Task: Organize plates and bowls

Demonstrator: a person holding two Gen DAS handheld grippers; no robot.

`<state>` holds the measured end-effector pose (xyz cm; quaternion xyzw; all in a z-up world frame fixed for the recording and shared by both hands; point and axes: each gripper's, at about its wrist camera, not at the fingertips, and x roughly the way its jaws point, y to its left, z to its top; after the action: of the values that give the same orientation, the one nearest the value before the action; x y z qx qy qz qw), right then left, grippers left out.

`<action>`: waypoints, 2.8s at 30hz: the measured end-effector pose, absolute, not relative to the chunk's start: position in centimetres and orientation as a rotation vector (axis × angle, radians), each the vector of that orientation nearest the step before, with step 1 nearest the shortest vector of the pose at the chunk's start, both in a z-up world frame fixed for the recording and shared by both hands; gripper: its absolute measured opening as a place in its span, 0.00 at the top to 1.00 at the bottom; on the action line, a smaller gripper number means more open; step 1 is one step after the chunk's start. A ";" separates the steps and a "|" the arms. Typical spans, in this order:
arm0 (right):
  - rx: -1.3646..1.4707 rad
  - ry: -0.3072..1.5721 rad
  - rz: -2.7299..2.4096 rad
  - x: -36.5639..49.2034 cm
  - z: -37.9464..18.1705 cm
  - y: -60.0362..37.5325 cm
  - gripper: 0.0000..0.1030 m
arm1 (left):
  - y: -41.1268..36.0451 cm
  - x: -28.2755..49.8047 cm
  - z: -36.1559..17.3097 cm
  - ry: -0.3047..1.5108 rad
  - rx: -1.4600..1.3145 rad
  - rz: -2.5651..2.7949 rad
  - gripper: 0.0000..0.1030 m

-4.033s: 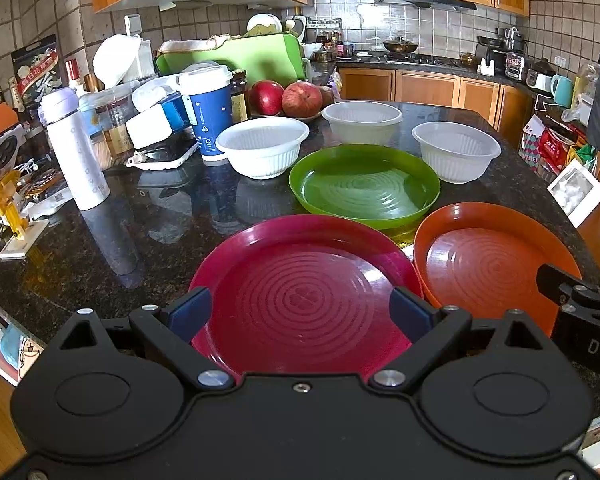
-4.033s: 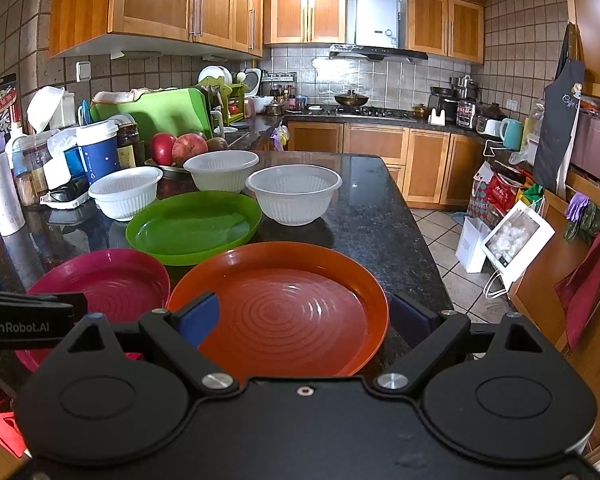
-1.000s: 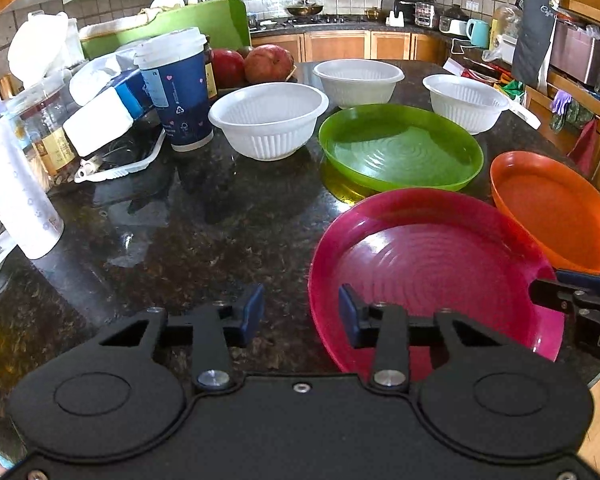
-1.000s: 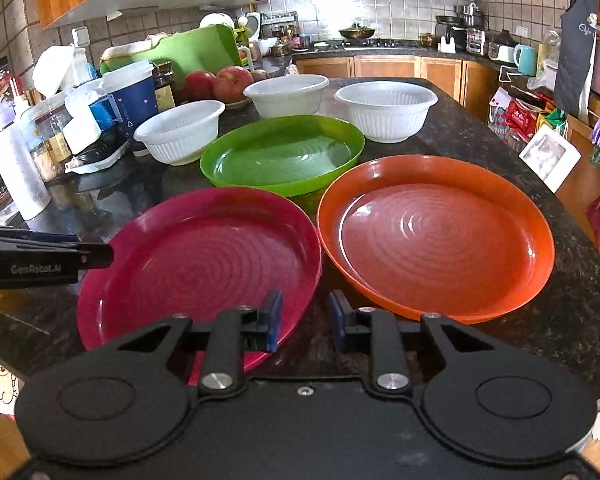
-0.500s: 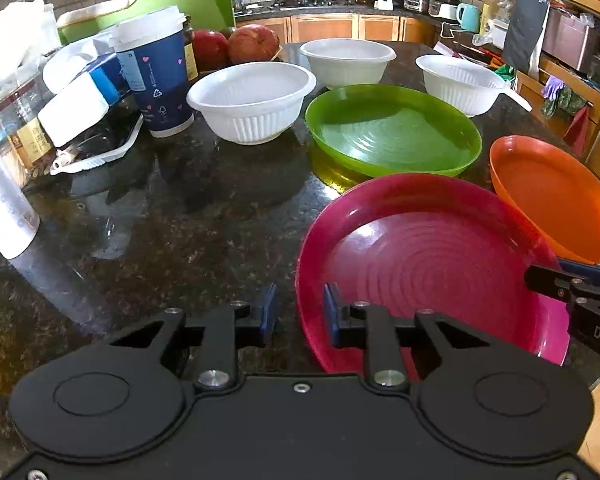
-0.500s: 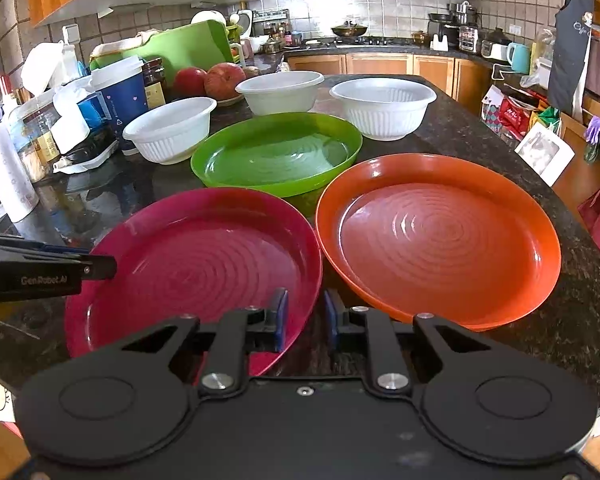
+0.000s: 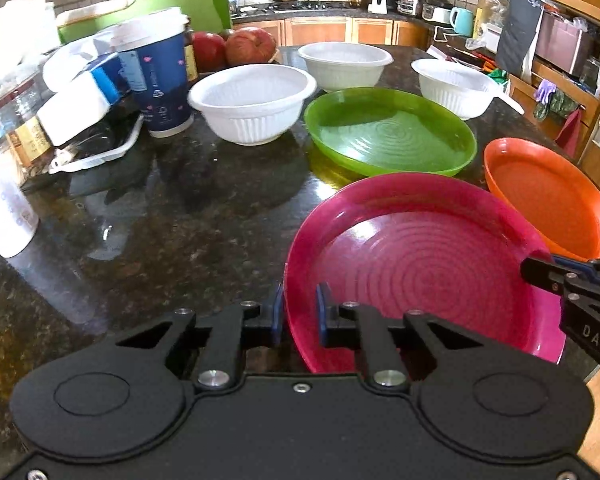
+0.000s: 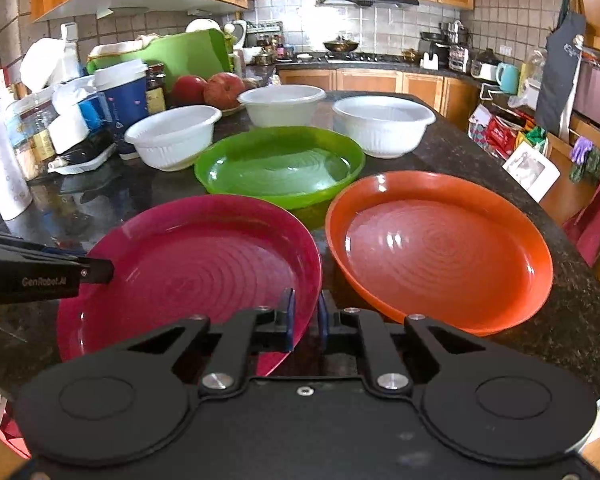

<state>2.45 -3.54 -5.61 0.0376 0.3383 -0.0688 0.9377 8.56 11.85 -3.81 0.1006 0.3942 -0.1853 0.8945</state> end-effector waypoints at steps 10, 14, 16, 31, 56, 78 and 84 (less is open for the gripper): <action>0.021 0.652 -0.038 4.1 -4.6 1.3 0.87 | 16.8 8.7 -2.8 0.772 0.202 -0.272 0.79; 0.005 0.652 0.007 5.2 -4.5 3.5 0.87 | 19.1 9.1 -2.9 0.781 0.185 -0.231 0.79; -0.004 0.655 0.027 5.6 -4.4 4.7 0.87 | 20.1 9.3 -3.0 0.791 0.177 -0.216 0.79; -0.014 0.714 0.057 7.4 -5.1 8.1 0.87 | 23.8 10.0 -3.6 0.827 0.189 -0.231 0.79; -0.004 0.668 -0.010 7.3 -5.4 8.3 0.59 | 24.6 9.3 -2.8 0.719 0.168 -0.274 0.43; -0.002 0.423 -0.162 4.9 -2.1 7.3 0.28 | 25.7 9.7 -1.6 0.705 0.093 -0.281 0.38; 0.001 0.365 -0.212 3.9 -1.6 6.6 0.29 | 25.0 9.2 -0.9 0.675 0.108 -0.337 0.38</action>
<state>3.89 6.57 -1.63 0.0003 0.1811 -0.1050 0.9778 9.17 24.96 -0.87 0.0527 0.3292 -0.1643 0.9284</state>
